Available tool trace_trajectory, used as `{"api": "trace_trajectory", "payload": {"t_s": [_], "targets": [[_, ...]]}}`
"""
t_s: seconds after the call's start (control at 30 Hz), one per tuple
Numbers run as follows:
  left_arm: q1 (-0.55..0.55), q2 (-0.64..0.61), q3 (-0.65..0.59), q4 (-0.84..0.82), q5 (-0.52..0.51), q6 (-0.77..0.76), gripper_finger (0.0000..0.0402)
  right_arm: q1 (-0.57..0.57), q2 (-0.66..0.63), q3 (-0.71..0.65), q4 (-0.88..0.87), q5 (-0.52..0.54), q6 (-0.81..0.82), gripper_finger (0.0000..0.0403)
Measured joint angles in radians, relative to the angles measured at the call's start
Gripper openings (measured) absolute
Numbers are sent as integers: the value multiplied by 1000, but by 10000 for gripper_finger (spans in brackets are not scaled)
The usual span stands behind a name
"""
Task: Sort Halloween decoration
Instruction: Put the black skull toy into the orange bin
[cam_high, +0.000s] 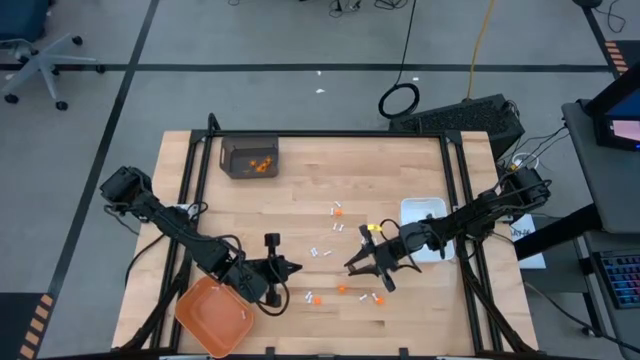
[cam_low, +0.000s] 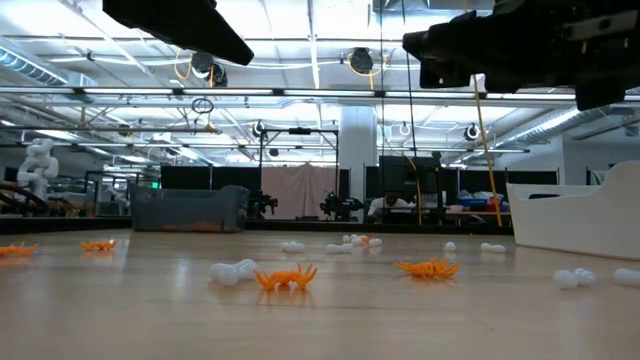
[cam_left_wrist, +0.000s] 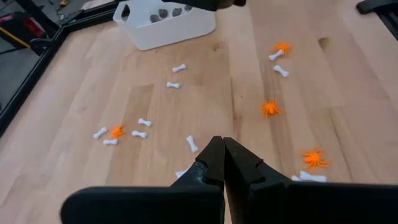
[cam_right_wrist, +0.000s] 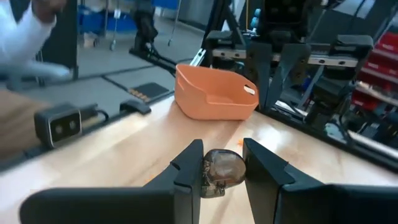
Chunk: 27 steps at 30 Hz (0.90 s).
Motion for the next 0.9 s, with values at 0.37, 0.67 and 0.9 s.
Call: {"api": "trace_trajectory", "payload": {"t_s": [0.37,0.67,0.9], "targets": [[0,0,0,-1,0,0,0,-7,0,0,54,0,285,73],[0,0,0,-1,0,1,0,-38,0,1,53,1,409,73],[0,0,0,-2,0,1,0,-40,-51,1,-36,6,371,73]]}}
